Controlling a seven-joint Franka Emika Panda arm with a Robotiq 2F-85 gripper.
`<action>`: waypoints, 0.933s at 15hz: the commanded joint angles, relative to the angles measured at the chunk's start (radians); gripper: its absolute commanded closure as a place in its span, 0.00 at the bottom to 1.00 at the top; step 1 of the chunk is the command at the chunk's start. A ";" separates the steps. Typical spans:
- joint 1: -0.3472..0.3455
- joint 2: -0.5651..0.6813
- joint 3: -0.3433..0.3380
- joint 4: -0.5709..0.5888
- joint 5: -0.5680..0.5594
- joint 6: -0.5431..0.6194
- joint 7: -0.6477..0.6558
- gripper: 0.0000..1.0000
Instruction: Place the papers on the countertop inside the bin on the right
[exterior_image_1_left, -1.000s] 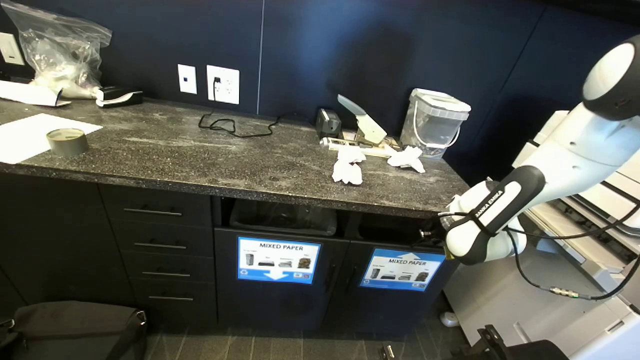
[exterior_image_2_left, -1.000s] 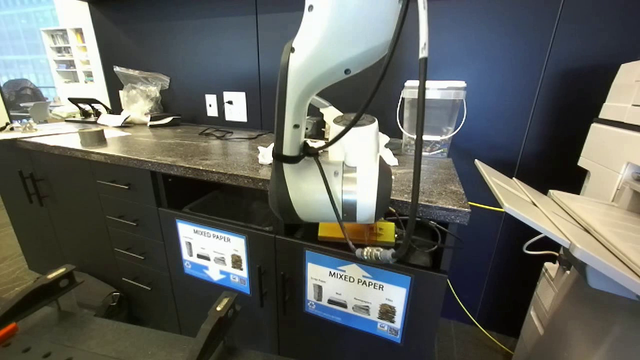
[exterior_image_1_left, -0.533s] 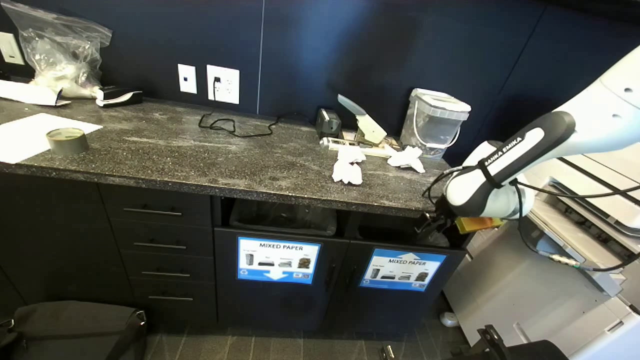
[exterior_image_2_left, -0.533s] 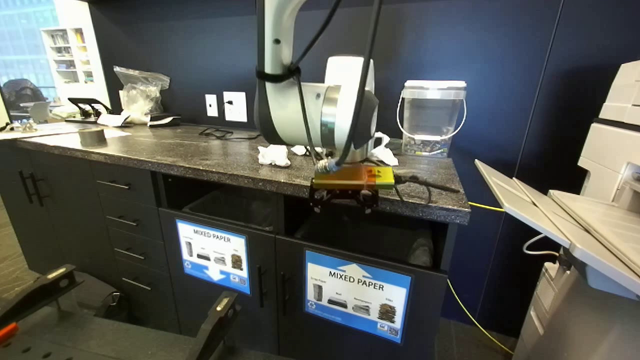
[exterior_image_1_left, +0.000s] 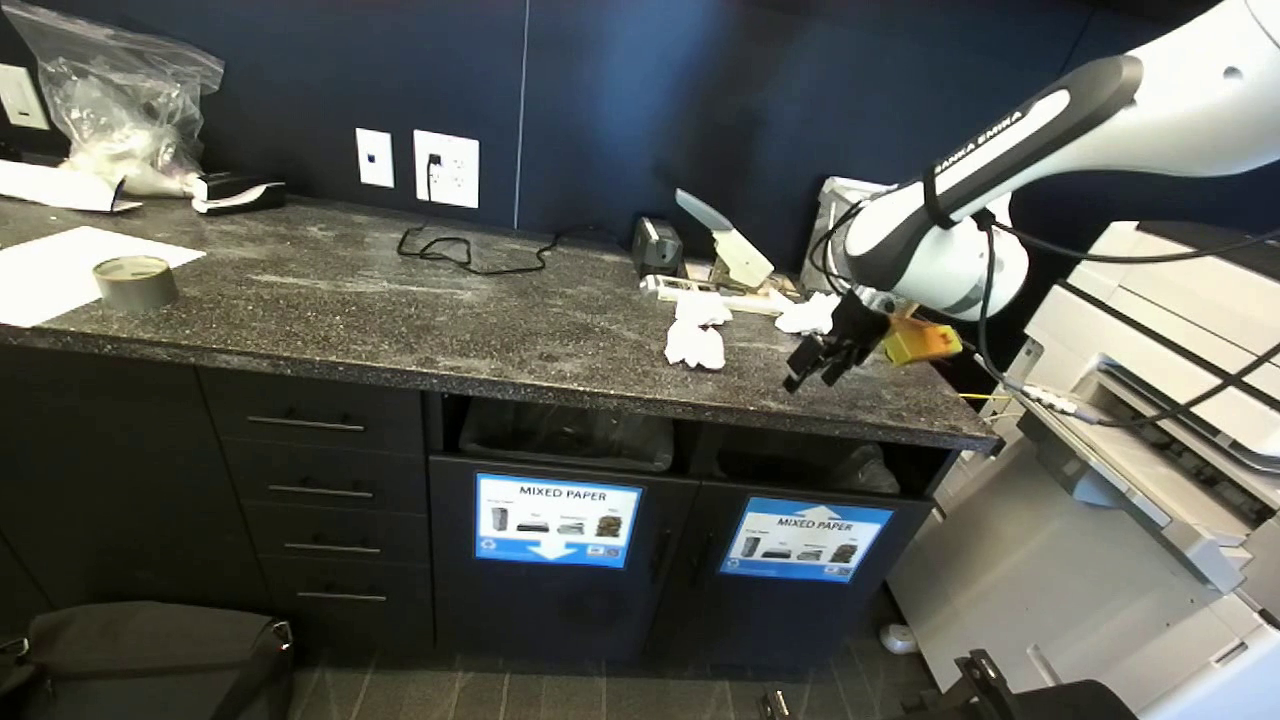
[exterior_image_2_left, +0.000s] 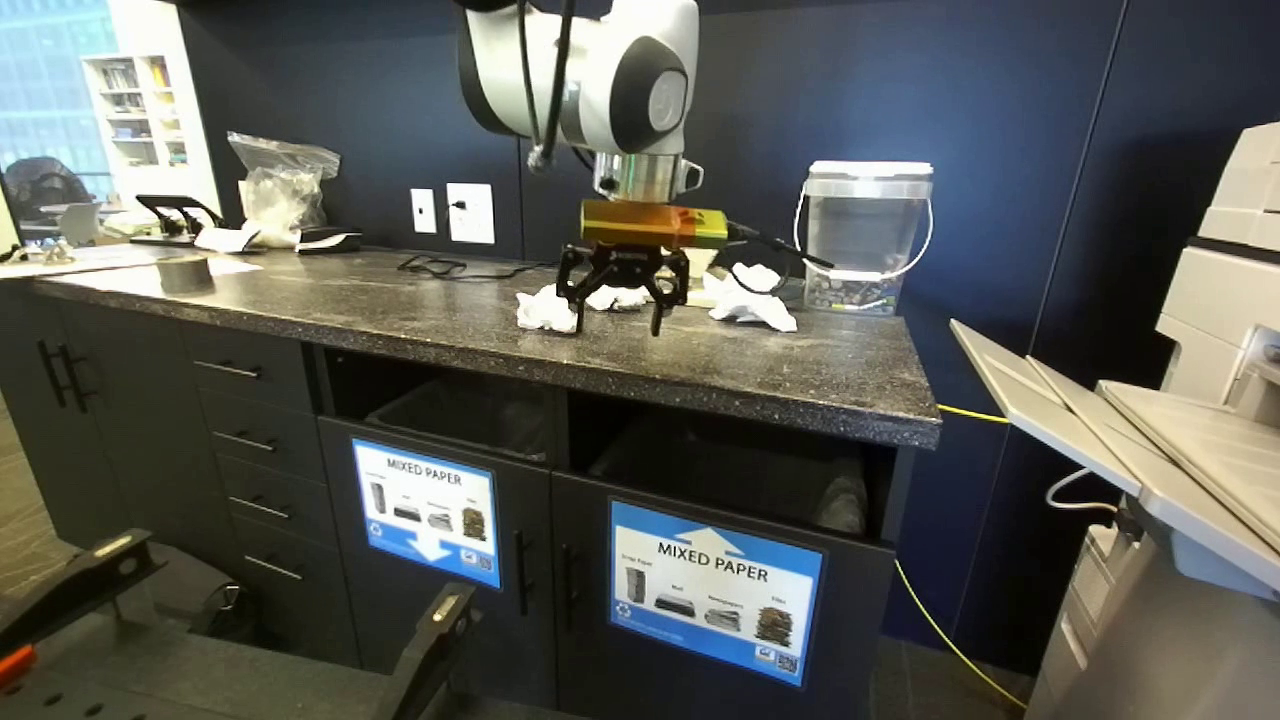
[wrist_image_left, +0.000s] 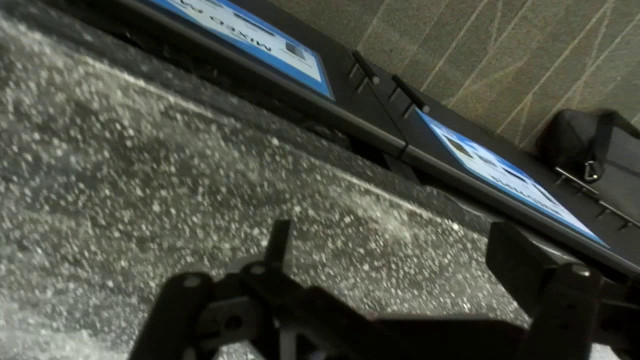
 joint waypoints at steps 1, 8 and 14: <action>0.075 -0.036 -0.003 0.070 0.143 -0.064 -0.109 0.00; 0.246 0.008 -0.052 0.235 0.295 -0.152 -0.184 0.00; 0.419 0.099 -0.142 0.377 0.222 -0.135 -0.153 0.00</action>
